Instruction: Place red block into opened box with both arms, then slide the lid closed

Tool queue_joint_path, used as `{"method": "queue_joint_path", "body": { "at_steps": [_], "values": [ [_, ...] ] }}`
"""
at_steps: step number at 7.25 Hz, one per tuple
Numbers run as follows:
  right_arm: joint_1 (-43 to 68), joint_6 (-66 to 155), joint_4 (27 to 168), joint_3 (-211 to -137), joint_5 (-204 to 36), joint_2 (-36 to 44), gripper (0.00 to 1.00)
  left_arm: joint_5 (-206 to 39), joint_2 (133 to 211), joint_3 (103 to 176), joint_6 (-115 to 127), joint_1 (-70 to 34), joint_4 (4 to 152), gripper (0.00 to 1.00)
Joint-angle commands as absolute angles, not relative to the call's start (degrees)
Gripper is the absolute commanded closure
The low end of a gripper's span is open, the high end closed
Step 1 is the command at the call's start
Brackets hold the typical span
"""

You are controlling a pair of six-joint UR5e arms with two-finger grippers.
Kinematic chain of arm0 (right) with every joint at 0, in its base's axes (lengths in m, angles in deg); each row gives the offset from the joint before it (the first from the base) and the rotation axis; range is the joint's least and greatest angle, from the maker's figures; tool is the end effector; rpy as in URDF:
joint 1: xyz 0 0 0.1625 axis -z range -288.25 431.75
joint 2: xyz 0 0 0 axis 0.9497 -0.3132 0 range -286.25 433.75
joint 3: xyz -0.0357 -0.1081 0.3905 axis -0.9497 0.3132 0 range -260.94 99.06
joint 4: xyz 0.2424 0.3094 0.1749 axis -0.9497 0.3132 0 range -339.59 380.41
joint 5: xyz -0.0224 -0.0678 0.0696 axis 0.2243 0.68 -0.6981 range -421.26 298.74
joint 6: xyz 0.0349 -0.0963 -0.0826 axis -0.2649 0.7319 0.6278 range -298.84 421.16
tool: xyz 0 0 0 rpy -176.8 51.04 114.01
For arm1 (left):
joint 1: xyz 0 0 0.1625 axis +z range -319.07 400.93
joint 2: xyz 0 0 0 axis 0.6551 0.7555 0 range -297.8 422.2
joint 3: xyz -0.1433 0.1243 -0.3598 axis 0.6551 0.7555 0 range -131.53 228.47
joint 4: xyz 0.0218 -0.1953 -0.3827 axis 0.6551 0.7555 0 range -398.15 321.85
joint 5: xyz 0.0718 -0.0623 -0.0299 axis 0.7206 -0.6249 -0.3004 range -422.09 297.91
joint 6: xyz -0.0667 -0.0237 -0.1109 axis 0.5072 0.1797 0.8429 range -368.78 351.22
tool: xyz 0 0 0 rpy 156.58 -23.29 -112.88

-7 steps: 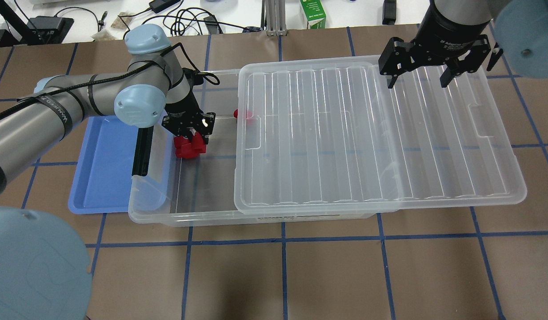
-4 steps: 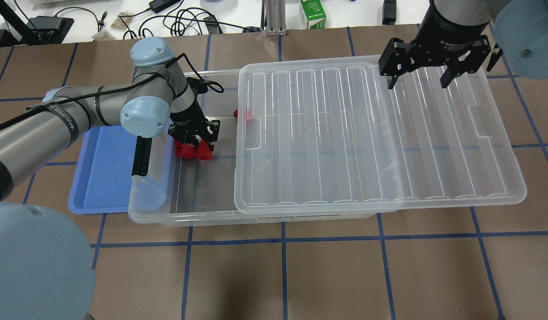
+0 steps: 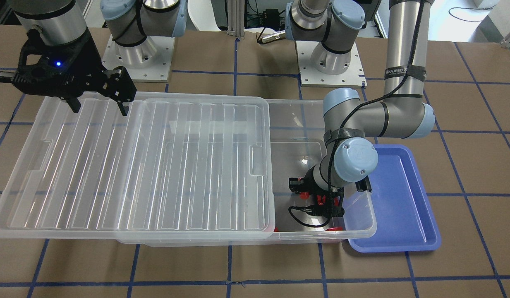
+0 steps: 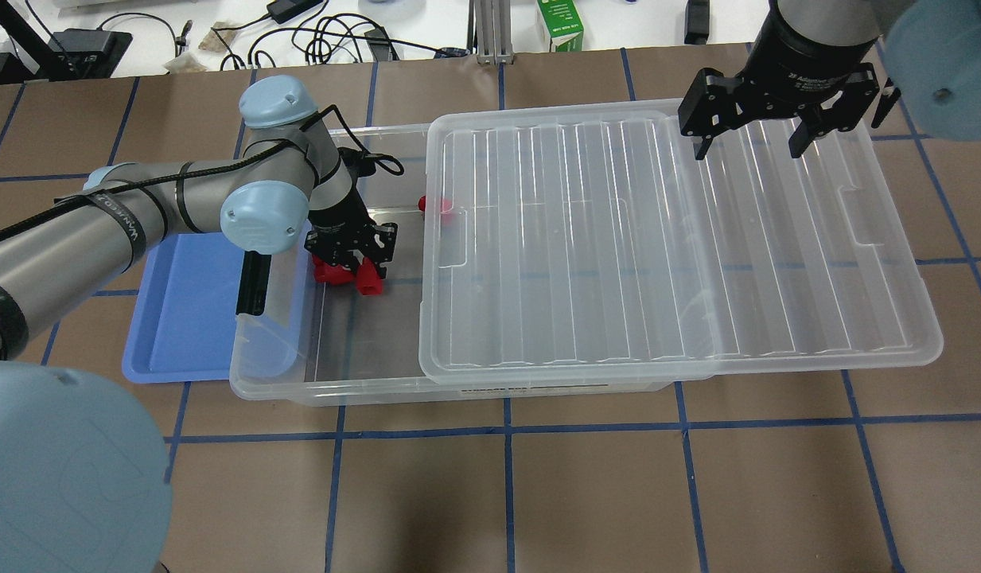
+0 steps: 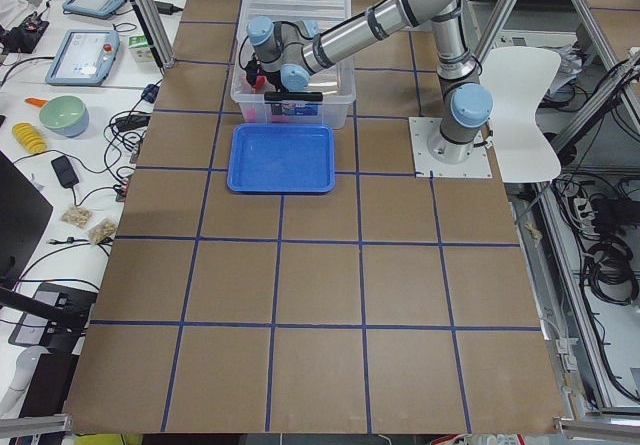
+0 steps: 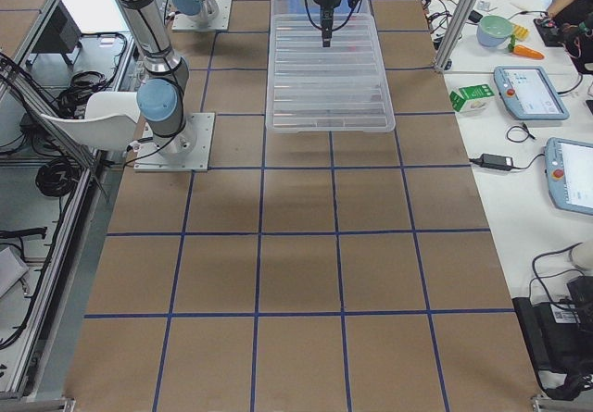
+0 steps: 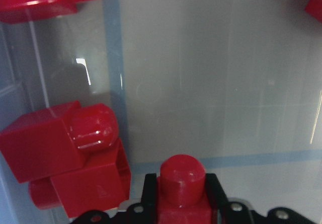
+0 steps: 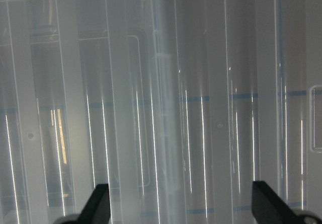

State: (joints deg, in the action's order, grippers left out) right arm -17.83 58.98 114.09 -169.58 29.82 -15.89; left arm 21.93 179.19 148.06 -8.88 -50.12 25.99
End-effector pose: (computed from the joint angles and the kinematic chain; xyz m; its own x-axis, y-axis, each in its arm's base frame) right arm 0.1269 -0.5226 0.4533 -0.9988 0.0469 0.0157 0.0455 0.9956 -0.0821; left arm -0.1577 -0.5839 0.1341 -0.9947 0.0005 0.1027 0.0197 0.9824 0.1859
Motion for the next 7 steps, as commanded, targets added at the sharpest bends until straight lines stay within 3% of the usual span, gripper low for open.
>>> {"method": "queue_joint_path", "body": {
  "at_steps": [1,2,7],
  "values": [
    [-17.9,59.1,114.0,-169.5,29.3,-16.0,0.0,22.0,179.2,148.1,-9.2,-50.1,25.9,0.05],
    [-17.9,59.1,114.0,-169.5,29.4,-16.1,0.0,21.9,178.7,147.8,-9.2,-50.1,25.8,0.0],
    [-17.1,59.7,113.9,-169.5,30.1,-15.9,0.0,22.9,173.3,140.2,-10.0,-49.8,38.9,0.0]
  ]
}}
